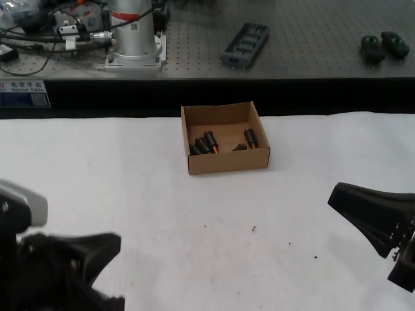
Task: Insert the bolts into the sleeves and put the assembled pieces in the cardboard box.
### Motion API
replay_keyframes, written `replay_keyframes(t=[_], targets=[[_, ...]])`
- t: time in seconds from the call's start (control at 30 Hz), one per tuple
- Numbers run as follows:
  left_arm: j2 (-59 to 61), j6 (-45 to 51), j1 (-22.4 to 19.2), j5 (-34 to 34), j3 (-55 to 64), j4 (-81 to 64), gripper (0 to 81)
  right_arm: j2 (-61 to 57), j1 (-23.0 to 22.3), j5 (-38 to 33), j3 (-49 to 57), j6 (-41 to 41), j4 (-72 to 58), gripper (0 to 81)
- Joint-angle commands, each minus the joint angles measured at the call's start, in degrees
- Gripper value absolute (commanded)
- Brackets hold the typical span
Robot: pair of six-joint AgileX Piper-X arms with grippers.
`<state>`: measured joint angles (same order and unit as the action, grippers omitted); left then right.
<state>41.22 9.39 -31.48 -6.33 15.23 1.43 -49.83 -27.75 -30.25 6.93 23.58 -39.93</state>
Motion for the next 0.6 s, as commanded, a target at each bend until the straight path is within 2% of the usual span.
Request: replay_keyframes(t=[0.0, 0.1, 0.13, 0.27, 0.33, 0.4, 0.57], targets=[[-0.3, -0.8, -0.2, 1.7, -0.7, -0.9, 0.6, 0.4, 0.2, -0.1, 0.0, -3.1, -1.2, 4.3], [-0.3, -3.4, -0.2, 5.6, -0.7, -3.0, 0.6, 0.4, 0.2, 0.3, 0.0, -11.7, 0.4, 4.3], [-0.3, -5.5, -0.2, 8.2, -0.7, -3.7, 0.6, 0.4, 0.4, 2.3, 0.3, -13.8, 2.4, 4.3], [-0.3, -14.1, -0.2, 18.8, -0.7, -5.5, 0.6, 0.4, 0.4, 16.3, 2.4, -16.1, 16.4, 4.3], [-0.3, -14.2, -0.2, 20.9, -0.7, -5.4, 0.6, 0.4, 0.4, 19.3, 3.5, -17.9, 21.0, 4.3], [-0.3, -14.1, -0.2, 21.6, -0.7, -5.4, 0.6, 0.4, 0.4, 19.3, 4.2, -20.6, 21.5, 4.3], [-0.3, -14.1, -0.2, 21.6, -0.7, -4.9, 0.6, 0.4, 0.4, 20.4, 5.2, -21.3, 14.0, 4.3]])
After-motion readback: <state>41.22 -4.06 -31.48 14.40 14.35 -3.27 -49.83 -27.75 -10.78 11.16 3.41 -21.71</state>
